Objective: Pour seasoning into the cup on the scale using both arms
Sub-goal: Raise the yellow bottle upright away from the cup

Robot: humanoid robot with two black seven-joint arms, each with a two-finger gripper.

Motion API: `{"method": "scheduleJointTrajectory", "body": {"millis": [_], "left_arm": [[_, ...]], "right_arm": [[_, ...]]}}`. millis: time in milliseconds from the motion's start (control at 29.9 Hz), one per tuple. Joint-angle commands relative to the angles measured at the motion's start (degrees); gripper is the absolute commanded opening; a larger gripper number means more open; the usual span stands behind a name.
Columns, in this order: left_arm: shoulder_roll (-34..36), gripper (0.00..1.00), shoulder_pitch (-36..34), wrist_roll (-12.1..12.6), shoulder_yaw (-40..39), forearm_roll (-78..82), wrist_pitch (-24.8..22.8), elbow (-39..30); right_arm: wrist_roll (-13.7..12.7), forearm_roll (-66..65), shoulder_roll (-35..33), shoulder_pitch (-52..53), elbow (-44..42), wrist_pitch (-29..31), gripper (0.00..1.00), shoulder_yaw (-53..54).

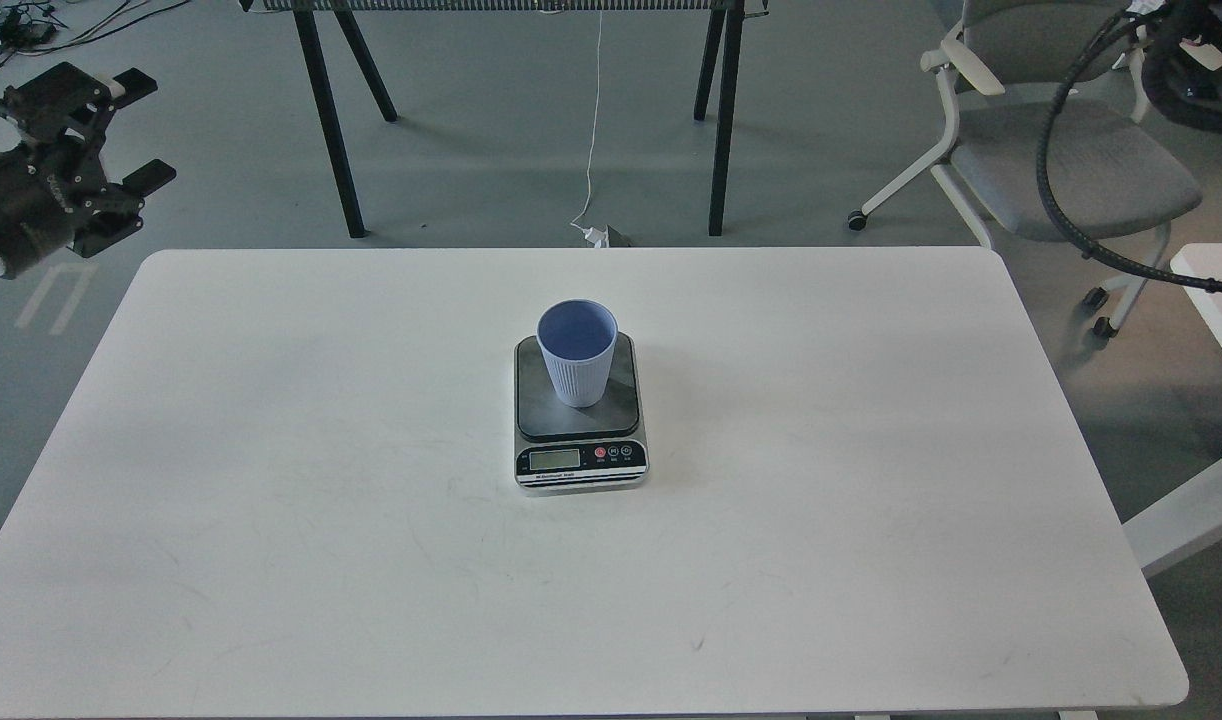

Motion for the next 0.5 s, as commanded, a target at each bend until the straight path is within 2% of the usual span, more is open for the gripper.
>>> {"method": "scheduleJointTrajectory", "body": {"millis": [0,234,468], "left_arm": [[0.13,1.0,0.57,0.0,0.07,0.02,0.0,-0.02],[0.13,1.0,0.75,0.0,0.24,0.19,0.0,-0.11],[-0.05,1.0,1.27,0.0,0.42,0.37,0.0,-0.19]], "right_arm": [[0.02,10.87,-3.19,-10.24,0.88,5.45,0.16,6.58],[0.64,17.92,-1.44,-30.29,4.04,5.45,0.16,18.63],[2.05,18.98,9.27,-41.38,4.39,5.45,0.16,19.25]]}}
